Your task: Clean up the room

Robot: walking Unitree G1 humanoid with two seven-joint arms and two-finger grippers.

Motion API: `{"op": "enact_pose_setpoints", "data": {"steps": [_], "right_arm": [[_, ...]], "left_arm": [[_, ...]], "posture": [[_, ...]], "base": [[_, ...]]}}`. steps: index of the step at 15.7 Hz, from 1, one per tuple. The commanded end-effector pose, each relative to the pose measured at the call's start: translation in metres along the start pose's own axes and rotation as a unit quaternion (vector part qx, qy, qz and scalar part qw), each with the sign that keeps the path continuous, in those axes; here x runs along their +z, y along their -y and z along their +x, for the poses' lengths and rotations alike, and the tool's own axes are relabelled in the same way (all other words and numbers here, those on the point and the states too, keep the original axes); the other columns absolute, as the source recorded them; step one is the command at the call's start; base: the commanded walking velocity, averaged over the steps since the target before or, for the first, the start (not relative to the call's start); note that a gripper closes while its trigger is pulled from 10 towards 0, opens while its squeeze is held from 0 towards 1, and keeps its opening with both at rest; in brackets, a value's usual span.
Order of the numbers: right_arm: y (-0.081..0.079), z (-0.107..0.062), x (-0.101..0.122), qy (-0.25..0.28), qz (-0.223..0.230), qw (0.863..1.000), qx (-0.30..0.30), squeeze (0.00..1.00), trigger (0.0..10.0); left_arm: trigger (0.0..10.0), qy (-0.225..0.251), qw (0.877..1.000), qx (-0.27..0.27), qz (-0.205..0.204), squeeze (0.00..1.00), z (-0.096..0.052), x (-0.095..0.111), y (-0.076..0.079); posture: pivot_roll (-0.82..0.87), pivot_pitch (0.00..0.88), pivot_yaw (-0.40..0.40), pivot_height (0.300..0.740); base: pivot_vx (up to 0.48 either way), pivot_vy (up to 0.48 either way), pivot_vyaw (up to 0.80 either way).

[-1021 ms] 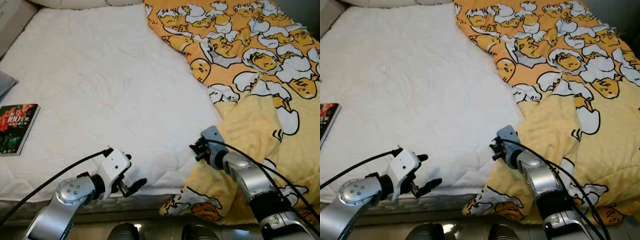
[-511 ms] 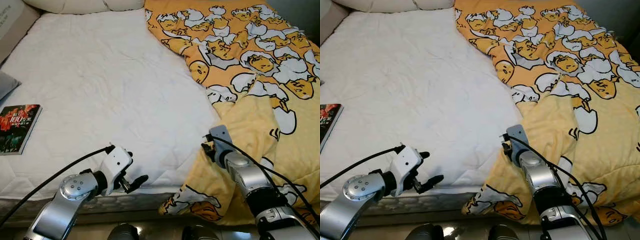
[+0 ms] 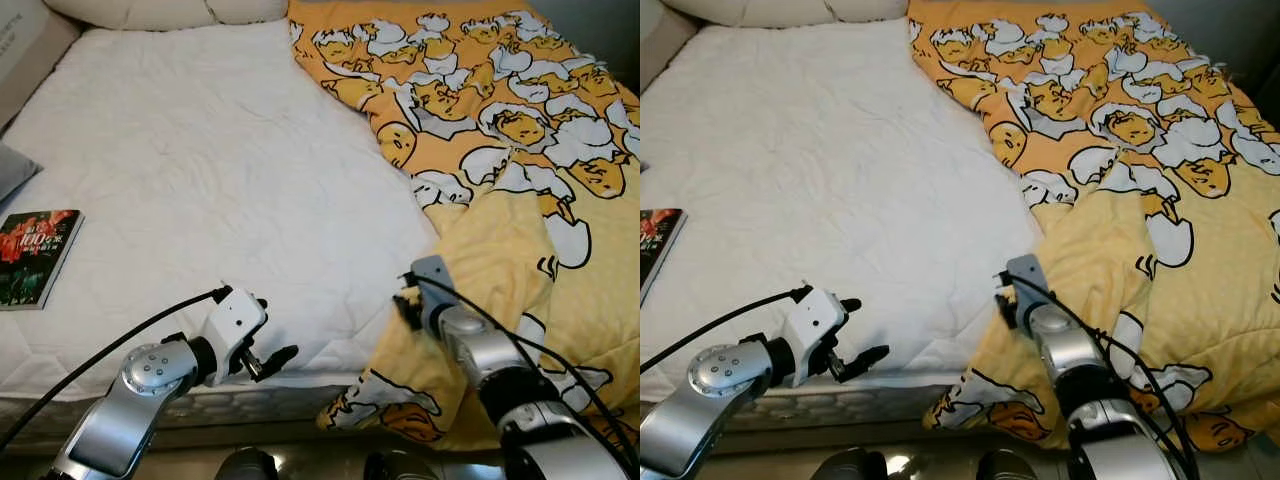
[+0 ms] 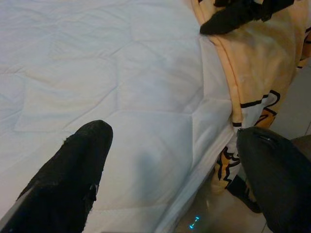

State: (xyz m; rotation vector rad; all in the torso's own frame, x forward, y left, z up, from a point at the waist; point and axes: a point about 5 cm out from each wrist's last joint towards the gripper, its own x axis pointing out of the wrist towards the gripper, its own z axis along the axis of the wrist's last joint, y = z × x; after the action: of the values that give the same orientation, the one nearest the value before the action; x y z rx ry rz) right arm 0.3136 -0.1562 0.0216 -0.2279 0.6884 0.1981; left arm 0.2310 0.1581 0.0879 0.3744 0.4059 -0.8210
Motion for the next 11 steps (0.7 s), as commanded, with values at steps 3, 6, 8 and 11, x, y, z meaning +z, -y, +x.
{"op": "enact_pose_setpoints", "data": {"steps": [3,6,8,11], "right_arm": [[-0.001,0.004,-0.007,-0.02,-0.005,1.0,0.006,0.0,10.0],[0.003,0.006,-0.014,-0.039,0.0,0.999,0.006,0.0,0.0],[0.003,0.006,-0.015,-0.04,0.012,0.999,0.012,0.0,0.0],[0.002,0.007,-0.017,-0.041,0.033,0.998,0.019,0.0,0.0]], "left_arm": [[10.0,-0.006,1.0,-0.007,0.007,0.17,0.0,-0.001,0.0],[10.0,-0.007,1.0,-0.007,0.008,0.17,0.0,-0.001,0.0],[10.0,-0.007,1.0,-0.007,0.008,0.17,0.0,-0.002,0.0],[10.0,-0.007,1.0,-0.008,0.007,0.17,0.0,-0.002,0.001]], "posture": [[0.1,0.071,0.009,0.74],[0.11,0.074,0.003,0.74],[0.11,0.075,0.001,0.74],[0.1,0.076,0.003,0.74]], "base": [[0.0,0.0,0.0],[0.0,0.0,0.0],[0.0,0.0,0.0],[0.0,0.0,0.0]]}}
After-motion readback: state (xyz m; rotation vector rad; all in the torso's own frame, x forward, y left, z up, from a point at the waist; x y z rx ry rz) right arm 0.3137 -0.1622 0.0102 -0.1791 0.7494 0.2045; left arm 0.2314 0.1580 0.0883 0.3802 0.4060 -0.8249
